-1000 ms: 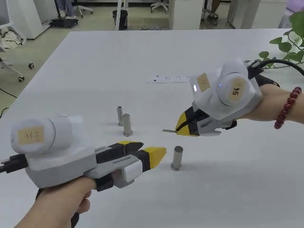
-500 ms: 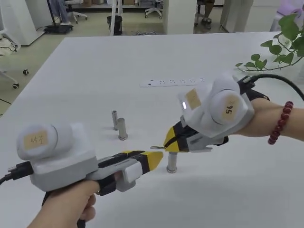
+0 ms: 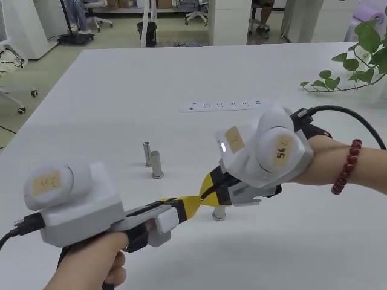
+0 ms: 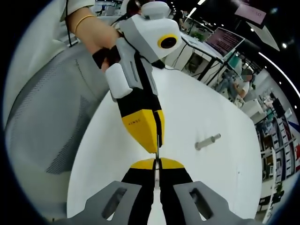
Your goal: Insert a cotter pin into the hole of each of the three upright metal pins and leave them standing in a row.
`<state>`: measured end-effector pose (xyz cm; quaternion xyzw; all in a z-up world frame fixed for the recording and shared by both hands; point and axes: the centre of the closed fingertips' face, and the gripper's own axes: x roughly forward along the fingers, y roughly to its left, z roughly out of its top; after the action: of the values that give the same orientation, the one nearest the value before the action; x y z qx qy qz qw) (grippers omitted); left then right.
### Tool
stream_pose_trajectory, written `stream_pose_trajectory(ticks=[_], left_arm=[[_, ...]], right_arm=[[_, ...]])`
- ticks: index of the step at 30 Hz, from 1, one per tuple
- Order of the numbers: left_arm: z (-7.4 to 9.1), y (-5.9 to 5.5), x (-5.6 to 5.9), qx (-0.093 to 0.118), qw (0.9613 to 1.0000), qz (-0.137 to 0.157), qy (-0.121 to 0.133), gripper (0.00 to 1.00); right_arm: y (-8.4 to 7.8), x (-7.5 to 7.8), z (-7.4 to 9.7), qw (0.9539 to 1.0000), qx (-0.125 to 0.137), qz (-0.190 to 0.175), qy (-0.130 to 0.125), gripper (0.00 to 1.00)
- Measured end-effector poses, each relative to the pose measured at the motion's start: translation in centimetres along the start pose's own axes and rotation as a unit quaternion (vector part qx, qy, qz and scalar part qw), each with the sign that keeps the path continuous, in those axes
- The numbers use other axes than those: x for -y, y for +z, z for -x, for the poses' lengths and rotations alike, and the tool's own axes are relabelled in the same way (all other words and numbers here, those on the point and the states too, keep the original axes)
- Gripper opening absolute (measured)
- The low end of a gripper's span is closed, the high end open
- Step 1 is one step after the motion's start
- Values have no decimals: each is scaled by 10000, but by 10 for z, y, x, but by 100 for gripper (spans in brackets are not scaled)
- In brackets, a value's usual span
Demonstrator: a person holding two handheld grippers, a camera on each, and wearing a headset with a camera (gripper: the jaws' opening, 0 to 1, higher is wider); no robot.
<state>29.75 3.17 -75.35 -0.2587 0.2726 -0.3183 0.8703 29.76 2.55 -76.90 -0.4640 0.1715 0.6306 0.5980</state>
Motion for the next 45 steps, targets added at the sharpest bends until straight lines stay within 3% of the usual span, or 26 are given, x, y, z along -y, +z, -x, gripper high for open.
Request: stream_pose_trajectory(ticks=[4, 13, 27, 30, 35, 40, 45], left_arm=[[1, -1, -6, -4, 9999, 19, 106, 2], [2, -3, -7, -51, 10000, -17, 73, 1], [4, -2, -1, -135, 9966, -807, -51, 0], [3, 0, -1, -123, 9947, -1020, -91, 0], [3, -1, 0, -174, 9917, -1270, -138, 0], [2, -1, 4, -214, 9874, -1541, -270, 0], [4, -4, 10, -335, 9805, -1887, -446, 0]], right_arm=[[3, -2, 0, 10000, 27, 1, 20, 3], [4, -4, -2, 10000, 25, 6, 21, 3], [6, -8, -1, 9993, 297, -216, 100, 5], [2, -11, -1, 9984, 294, -450, 168, 9], [2, -13, 3, 9931, 536, -1004, 297, 10], [0, -15, 7, 9843, 796, -1488, 509, 12], [-3, -21, 10, 9690, 1066, -2060, 853, 14]])
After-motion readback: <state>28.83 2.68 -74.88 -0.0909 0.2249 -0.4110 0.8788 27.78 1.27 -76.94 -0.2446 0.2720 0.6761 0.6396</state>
